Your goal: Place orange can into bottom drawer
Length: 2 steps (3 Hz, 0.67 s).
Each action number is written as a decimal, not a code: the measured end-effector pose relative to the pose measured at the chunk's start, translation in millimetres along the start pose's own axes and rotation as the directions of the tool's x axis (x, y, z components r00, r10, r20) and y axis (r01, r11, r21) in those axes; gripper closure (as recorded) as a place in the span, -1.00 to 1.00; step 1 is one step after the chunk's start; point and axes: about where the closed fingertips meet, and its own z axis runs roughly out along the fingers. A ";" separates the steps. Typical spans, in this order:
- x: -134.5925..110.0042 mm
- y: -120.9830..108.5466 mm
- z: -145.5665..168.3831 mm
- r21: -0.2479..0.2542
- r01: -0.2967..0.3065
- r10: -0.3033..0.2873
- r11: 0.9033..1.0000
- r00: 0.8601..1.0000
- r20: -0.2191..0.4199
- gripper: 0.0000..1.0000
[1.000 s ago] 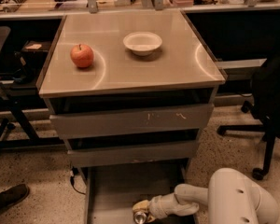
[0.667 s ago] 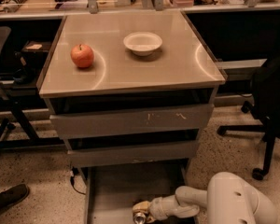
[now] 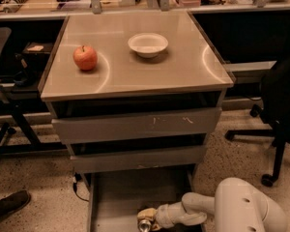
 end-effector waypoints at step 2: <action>0.0 0.0 0.1 0.000 0.000 0.000 1.000 1.000 0.000 -0.79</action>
Offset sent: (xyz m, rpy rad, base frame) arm 0.0000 0.0000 0.0000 0.0000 0.0000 0.0000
